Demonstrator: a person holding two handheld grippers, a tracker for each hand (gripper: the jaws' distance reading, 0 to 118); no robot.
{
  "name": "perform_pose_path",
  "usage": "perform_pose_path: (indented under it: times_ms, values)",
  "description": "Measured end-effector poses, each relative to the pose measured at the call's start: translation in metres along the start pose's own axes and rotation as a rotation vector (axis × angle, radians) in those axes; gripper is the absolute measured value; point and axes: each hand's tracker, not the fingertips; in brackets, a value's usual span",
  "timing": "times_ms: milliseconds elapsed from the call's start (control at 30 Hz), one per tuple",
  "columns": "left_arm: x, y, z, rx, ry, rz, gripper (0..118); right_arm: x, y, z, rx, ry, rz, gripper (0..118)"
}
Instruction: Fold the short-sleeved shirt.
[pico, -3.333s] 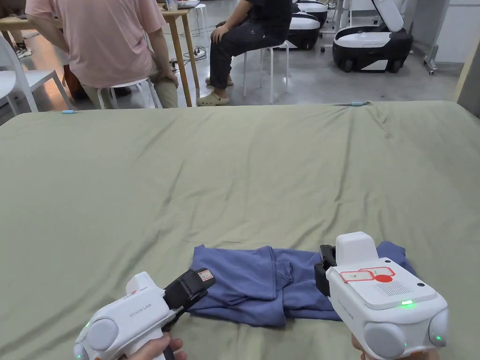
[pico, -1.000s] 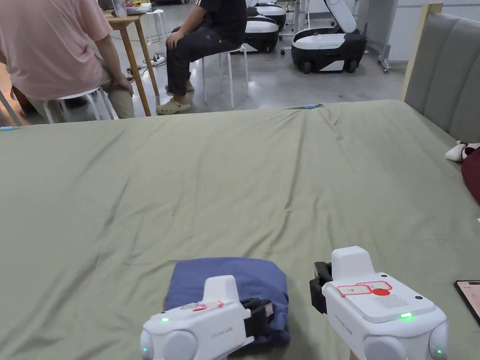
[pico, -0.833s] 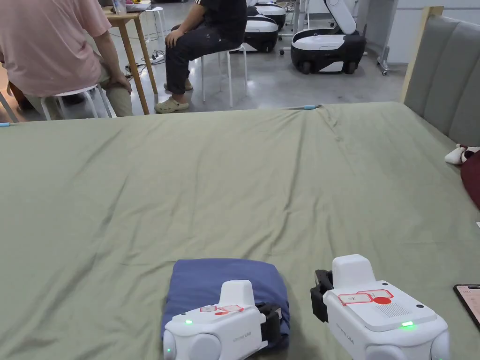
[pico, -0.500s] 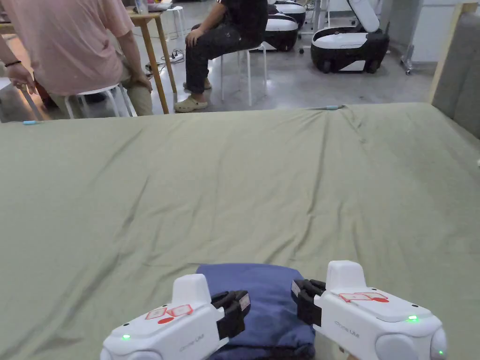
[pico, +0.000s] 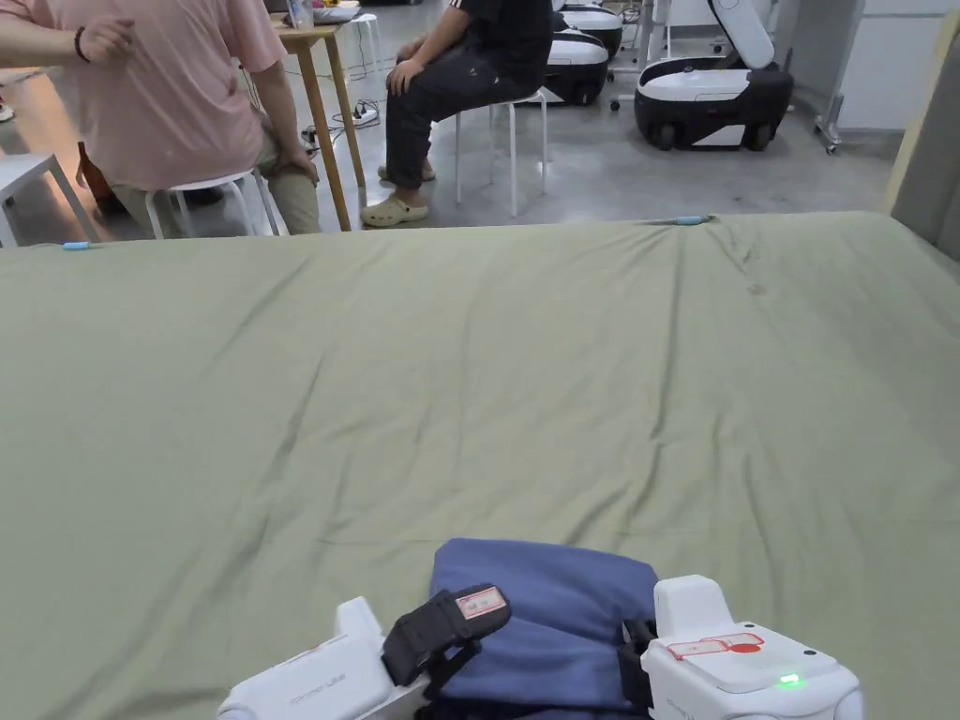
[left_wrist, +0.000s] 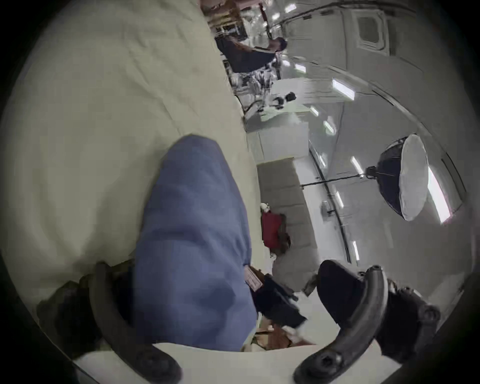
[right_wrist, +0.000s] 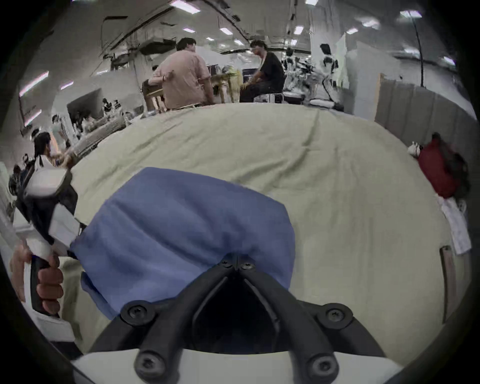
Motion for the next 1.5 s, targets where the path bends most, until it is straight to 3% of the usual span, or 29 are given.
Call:
perform_pose_path:
  times_ms: [100,133,167,300,400,800,967,1133,1233,1333,1400,1467,1500]
  values:
    - [0.012,0.003,-0.017,-0.029,0.088,-0.083,114,-0.006,0.002,0.002,-0.003,-0.023,0.022,0]
    - [0.016,0.004,-0.017,-0.018,0.142,-0.127,90,-0.009,0.005,0.003,-0.004,-0.037,0.034,0]
    - [0.019,0.005,-0.018,-0.004,0.212,-0.152,20,-0.015,0.008,0.005,-0.001,-0.057,0.061,0]
    - [0.025,0.006,0.000,-0.001,0.225,-0.141,22,-0.047,0.026,0.018,0.055,-0.053,0.123,0]
    - [0.040,0.012,0.029,0.036,0.265,-0.245,22,-0.088,0.042,0.024,0.106,-0.032,0.187,0]
    - [0.036,0.108,0.248,0.199,0.504,-0.321,22,-0.317,0.081,-0.014,0.203,0.220,0.366,0]
    - [0.028,0.159,0.331,0.211,0.568,-0.325,22,-0.394,0.088,-0.037,0.213,0.318,0.411,0]
    - [0.017,0.218,0.384,0.181,0.629,-0.363,22,-0.431,0.090,-0.064,0.197,0.343,0.443,0]
    - [-0.005,0.233,0.387,0.144,0.684,-0.307,22,-0.436,0.090,-0.076,0.173,0.352,0.431,0]
    - [-0.027,0.227,0.378,0.100,0.754,-0.353,25,-0.432,0.084,-0.081,0.176,0.353,0.434,0]
    - [-0.031,0.223,0.380,0.157,0.734,-0.340,48,-0.429,0.081,-0.083,0.169,0.361,0.432,0]
    - [-0.027,0.221,0.391,0.217,0.727,-0.308,93,-0.424,0.081,-0.081,0.164,0.365,0.427,0]
    - [-0.020,0.219,0.397,0.237,0.738,-0.318,101,-0.422,0.081,-0.079,0.165,0.369,0.425,0]
